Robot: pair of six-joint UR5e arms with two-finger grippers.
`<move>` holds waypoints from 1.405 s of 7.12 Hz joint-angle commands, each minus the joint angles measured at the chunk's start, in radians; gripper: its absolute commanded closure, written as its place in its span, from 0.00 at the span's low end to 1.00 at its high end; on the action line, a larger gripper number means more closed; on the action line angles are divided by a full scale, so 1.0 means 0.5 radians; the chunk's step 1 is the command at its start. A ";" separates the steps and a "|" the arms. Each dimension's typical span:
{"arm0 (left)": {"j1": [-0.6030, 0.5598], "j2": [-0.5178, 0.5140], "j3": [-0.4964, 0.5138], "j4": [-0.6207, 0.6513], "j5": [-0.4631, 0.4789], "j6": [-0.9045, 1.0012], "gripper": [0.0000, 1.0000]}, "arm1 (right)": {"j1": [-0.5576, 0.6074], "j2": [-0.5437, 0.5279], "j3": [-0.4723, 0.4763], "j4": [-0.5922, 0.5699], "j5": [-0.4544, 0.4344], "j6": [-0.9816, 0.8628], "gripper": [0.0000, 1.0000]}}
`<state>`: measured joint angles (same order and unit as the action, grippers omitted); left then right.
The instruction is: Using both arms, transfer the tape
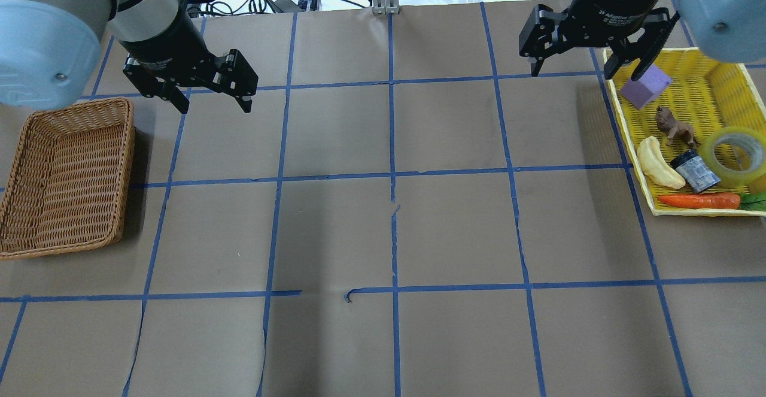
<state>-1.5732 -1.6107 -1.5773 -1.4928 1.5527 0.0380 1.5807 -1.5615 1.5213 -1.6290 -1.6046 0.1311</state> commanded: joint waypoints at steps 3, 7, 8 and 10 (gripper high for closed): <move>-0.001 0.003 -0.005 0.001 -0.001 0.001 0.00 | -0.001 0.006 0.013 0.003 -0.015 -0.011 0.00; 0.005 0.003 -0.005 0.001 -0.001 0.013 0.00 | -0.001 0.009 0.019 0.006 -0.015 -0.011 0.00; 0.005 0.003 -0.005 0.004 0.002 0.022 0.00 | -0.001 -0.012 0.019 0.024 -0.012 -0.011 0.00; 0.011 0.003 -0.005 0.004 0.009 0.028 0.00 | 0.005 -0.009 0.034 0.033 -0.015 -0.010 0.00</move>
<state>-1.5693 -1.6092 -1.5800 -1.4912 1.5558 0.0500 1.5820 -1.5624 1.5335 -1.6199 -1.6118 0.1290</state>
